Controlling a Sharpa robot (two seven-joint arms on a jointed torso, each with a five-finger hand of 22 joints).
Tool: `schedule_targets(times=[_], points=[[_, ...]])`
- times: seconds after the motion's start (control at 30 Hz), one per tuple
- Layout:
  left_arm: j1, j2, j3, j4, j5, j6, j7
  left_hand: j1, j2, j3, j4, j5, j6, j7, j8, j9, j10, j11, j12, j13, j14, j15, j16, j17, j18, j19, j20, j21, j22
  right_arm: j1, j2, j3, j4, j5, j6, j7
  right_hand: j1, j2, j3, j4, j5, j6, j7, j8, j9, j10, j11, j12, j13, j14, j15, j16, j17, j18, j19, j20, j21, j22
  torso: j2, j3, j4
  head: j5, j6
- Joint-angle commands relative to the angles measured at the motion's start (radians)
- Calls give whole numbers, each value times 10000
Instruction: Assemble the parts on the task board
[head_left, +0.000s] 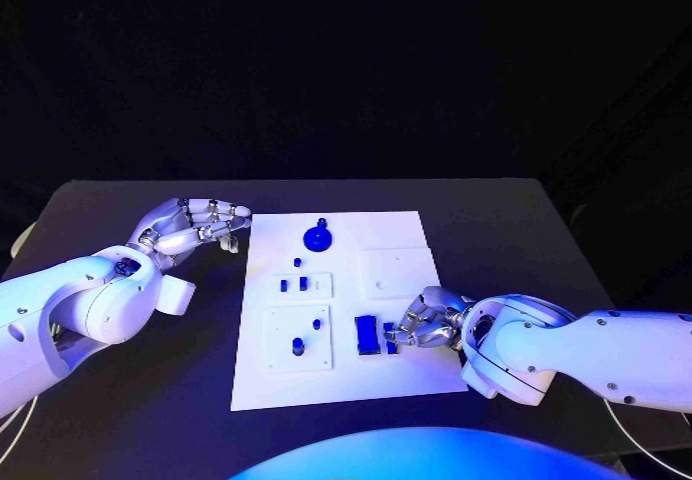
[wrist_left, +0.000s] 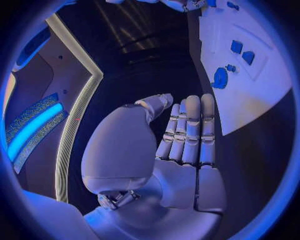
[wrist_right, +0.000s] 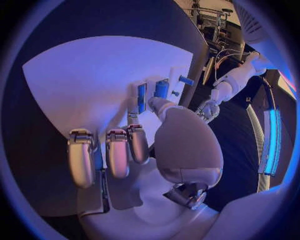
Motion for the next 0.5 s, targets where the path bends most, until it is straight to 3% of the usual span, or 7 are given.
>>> schedule_targets(times=[0.03,0.37,0.5], points=[[-9,13,5,36,31,228,5,10,86,-4,26,68,57,16,40,-10,-78,11,68,13,-54,7,-10,-14,145,-63,20,-59,-10,-15,23,-3,4,-162,372,-79,-89,16,-61,20,40,-21,55,28,9,671,66,-44,2092,1043,26,33,2627,-143,1047,49,46,2634,2,1,-2,-11,-2],[-9,8,5,34,32,221,-14,10,86,-4,26,68,57,16,40,-10,-78,11,68,13,-54,7,-10,-14,145,-63,20,-59,-10,-15,27,-3,29,-178,384,33,-345,-112,-408,9,-108,-20,54,8,0,662,69,-73,2083,1043,30,33,2627,-143,1047,54,46,2634,-3,4,-4,-18,7],[-9,7,5,30,32,214,-17,11,100,4,29,74,57,16,42,-13,-83,11,71,13,-55,6,-9,-14,146,-62,20,-61,-11,-15,-48,-3,30,-215,446,118,-55,-153,-519,-62,-344,-19,41,2,1,664,56,-70,2086,1043,19,33,2627,-143,1047,48,46,2634,-7,1,-5,-14,19]])
